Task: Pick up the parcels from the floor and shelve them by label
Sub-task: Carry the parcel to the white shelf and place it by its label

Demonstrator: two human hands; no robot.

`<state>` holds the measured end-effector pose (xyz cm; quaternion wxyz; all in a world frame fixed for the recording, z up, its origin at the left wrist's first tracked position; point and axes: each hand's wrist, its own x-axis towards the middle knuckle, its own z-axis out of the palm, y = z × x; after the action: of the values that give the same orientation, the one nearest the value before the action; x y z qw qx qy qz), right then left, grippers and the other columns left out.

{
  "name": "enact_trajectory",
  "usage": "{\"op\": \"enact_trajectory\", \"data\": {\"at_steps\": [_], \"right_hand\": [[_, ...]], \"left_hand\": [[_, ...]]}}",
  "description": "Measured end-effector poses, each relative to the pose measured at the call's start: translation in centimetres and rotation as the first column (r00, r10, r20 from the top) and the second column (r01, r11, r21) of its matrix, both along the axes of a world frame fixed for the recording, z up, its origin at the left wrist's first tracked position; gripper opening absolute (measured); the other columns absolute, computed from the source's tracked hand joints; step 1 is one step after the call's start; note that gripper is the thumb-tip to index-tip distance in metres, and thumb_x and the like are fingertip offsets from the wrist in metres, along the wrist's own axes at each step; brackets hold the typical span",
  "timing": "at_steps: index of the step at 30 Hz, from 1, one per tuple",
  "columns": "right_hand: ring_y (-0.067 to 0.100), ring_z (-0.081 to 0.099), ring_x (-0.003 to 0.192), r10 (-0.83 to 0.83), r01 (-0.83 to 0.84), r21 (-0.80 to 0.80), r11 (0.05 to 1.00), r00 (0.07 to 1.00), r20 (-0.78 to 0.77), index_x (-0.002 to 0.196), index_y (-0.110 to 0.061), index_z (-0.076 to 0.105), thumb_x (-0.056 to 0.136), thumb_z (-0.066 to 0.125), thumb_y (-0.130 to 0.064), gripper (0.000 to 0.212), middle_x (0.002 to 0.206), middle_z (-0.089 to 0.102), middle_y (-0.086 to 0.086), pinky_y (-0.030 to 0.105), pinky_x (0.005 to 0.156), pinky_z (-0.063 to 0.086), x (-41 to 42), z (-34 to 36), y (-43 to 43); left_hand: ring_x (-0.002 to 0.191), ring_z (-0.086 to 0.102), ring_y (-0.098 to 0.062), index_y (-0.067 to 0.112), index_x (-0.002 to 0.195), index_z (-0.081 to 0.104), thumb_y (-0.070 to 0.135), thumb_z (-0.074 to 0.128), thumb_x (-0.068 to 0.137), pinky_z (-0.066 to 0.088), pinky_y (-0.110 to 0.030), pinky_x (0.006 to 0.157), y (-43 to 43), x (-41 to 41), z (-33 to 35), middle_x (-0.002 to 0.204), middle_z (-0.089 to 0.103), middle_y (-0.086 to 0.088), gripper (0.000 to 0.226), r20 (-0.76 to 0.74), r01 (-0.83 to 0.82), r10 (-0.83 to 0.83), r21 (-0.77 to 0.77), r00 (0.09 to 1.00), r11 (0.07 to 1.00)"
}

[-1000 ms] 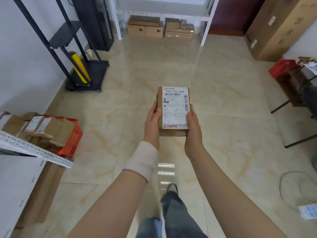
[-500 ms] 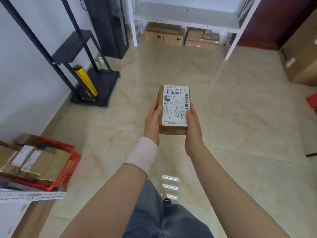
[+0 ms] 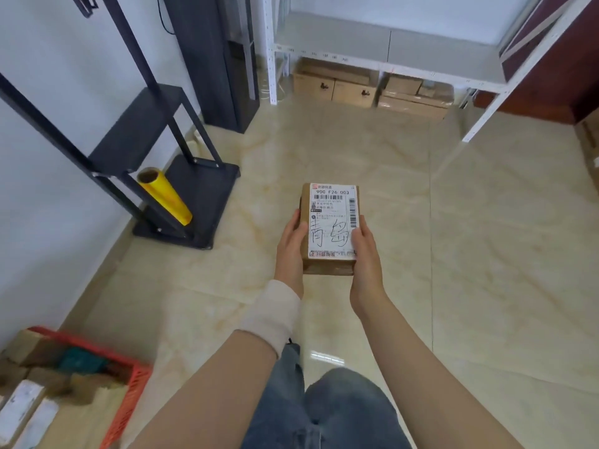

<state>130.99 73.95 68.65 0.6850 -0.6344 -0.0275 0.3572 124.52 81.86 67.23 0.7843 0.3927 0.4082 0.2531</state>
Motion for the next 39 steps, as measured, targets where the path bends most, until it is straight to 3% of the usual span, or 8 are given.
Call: {"op": "enact_trajectory", "data": {"at_steps": [6,11,15,21,30,34,37,39], "right_hand": [[0.017,0.055,0.123,-0.041,0.039,-0.035,0.999,0.998,-0.049,0.146,-0.024,0.037,0.098,0.043,-0.026,0.048,0.142,0.053,0.002,0.034,0.102,0.045,6.3,-0.6,9.2],[0.018,0.056,0.122,-0.074,0.071,-0.065,0.995,0.996,-0.041,0.143,-0.022,0.039,0.098,0.042,-0.027,0.046,0.139,0.055,0.001,0.034,0.1,0.045,13.2,-1.5,17.1],[0.019,0.054,0.125,-0.081,0.08,-0.033,0.996,0.996,-0.047,0.143,-0.025,0.04,0.097,0.043,-0.028,0.045,0.14,0.055,0.0,0.039,0.105,0.043,20.3,-1.7,23.8],[0.016,0.057,0.117,-0.068,0.068,0.012,0.998,0.996,-0.052,0.142,-0.024,0.041,0.097,0.044,-0.028,0.046,0.137,0.056,0.0,0.035,0.1,0.044,29.1,-0.1,33.3],[0.02,0.058,0.12,-0.107,0.107,0.004,0.994,0.994,-0.021,0.142,-0.023,0.04,0.097,0.044,-0.028,0.046,0.136,0.057,0.002,0.041,0.104,0.045,40.8,0.6,46.6],[0.016,0.06,0.105,-0.137,0.136,0.023,0.99,0.99,0.019,0.138,-0.023,0.042,0.098,0.042,-0.025,0.04,0.125,0.06,0.001,0.033,0.092,0.048,45.7,1.6,54.1],[0.011,0.06,0.096,-0.15,0.149,0.025,0.988,0.988,0.036,0.138,-0.02,0.042,0.098,0.042,-0.022,0.04,0.128,0.059,0.002,0.024,0.078,0.049,48.7,3.4,59.4],[0.013,0.06,0.099,-0.167,0.166,0.034,0.986,0.985,0.05,0.135,-0.021,0.042,0.098,0.042,-0.022,0.038,0.131,0.059,0.005,0.025,0.08,0.049,50.6,4.6,62.4]], "left_hand": [[0.121,0.059,-0.023,0.027,0.139,0.046,0.031,0.05,0.091,0.041,-0.049,0.107,9.2,6.3,-0.5,0.134,0.06,-0.003,0.049,-0.032,0.038,-0.039,-0.023,0.999,0.999],[0.12,0.059,-0.02,0.029,0.141,0.042,0.029,0.047,0.093,0.045,-0.04,0.102,16.8,13.3,-1.1,0.135,0.059,-0.002,0.048,-0.039,0.078,-0.08,-0.031,0.996,0.996],[0.12,0.059,-0.021,0.028,0.141,0.041,0.029,0.047,0.094,0.043,-0.044,0.106,23.7,20.5,-0.6,0.134,0.06,-0.002,0.048,-0.07,0.105,-0.104,0.003,0.992,0.995],[0.121,0.059,-0.021,0.031,0.141,0.04,0.03,0.047,0.093,0.044,-0.043,0.104,33.1,28.9,1.3,0.134,0.06,0.0,0.049,-0.086,0.111,-0.107,0.048,0.991,0.993],[0.104,0.064,-0.013,0.029,0.142,0.039,0.026,0.043,0.095,0.053,-0.017,0.068,46.4,40.7,2.3,0.133,0.061,-0.001,0.047,-0.045,0.149,-0.146,0.072,0.988,0.986],[0.102,0.063,-0.013,0.028,0.144,0.036,0.021,0.044,0.096,0.054,-0.012,0.063,54.0,45.8,3.2,0.134,0.059,-0.003,0.049,0.007,0.169,-0.17,0.088,0.985,0.982],[0.114,0.062,-0.019,0.028,0.143,0.037,0.023,0.045,0.095,0.056,-0.015,0.072,59.5,49.0,4.2,0.135,0.059,-0.003,0.049,0.015,0.204,-0.206,0.095,0.978,0.974],[0.119,0.06,-0.021,0.028,0.143,0.038,0.023,0.045,0.095,0.056,-0.02,0.081,62.8,51.3,5.3,0.135,0.059,-0.004,0.049,0.025,0.23,-0.234,0.113,0.972,0.967]]}}
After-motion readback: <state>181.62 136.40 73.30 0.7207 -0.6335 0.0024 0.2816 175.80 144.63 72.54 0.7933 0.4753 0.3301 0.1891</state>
